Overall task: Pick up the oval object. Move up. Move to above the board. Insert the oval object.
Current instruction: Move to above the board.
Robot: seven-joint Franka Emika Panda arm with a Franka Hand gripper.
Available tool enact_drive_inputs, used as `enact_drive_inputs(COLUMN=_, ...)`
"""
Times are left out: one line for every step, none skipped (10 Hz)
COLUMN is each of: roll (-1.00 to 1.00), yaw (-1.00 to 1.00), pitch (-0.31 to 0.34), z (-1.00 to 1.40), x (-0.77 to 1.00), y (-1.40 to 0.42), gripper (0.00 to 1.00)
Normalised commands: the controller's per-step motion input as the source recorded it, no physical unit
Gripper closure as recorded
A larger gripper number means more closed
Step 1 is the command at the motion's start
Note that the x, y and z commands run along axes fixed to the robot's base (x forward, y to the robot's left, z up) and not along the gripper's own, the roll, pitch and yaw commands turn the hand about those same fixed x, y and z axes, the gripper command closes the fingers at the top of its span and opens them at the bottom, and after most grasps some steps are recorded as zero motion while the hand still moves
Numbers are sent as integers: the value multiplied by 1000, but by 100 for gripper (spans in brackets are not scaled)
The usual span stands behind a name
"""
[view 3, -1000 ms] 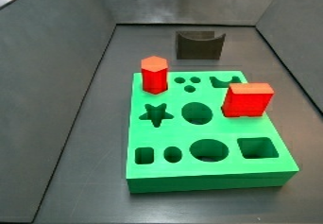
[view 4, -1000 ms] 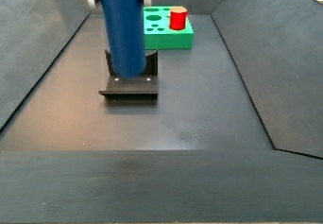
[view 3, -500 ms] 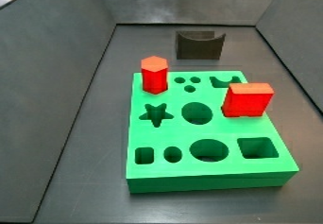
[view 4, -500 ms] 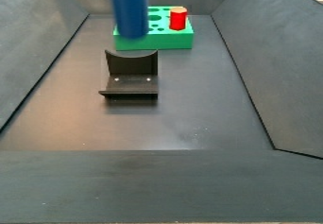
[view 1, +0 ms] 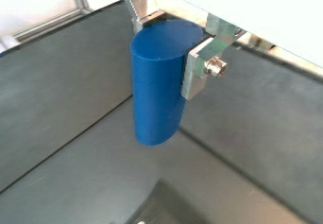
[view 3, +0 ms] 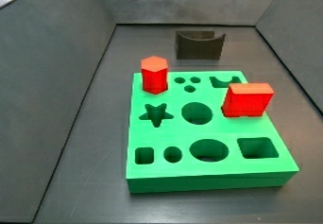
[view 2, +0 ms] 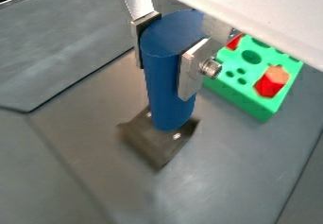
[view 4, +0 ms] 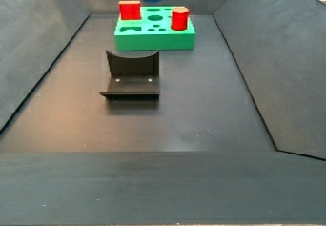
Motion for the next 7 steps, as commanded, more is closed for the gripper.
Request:
enact_drive_inputs(roll=49, yaw=1, pitch=-14, z=45, x=-187, y=-1000, gripper=100)
enact_drive_inputs(roll=48, yaw=3, pitch=-23, z=45, x=-191, y=-1000, gripper=100)
enact_drive_inputs(roll=47, yaw=5, pitch=-30, z=44, x=-194, y=-1000, gripper=100)
enact_drive_inputs(roll=48, yaw=6, pitch=-36, z=44, x=-195, y=-1000, gripper=100)
enact_drive_inputs(roll=51, yaw=6, pitch=-39, z=44, x=-199, y=-1000, gripper=100)
enact_drive_inputs(roll=48, yaw=8, pitch=-41, z=43, x=-201, y=-1000, gripper=100)
enact_drive_inputs(roll=46, yaw=7, pitch=-42, z=43, x=-203, y=-1000, gripper=100)
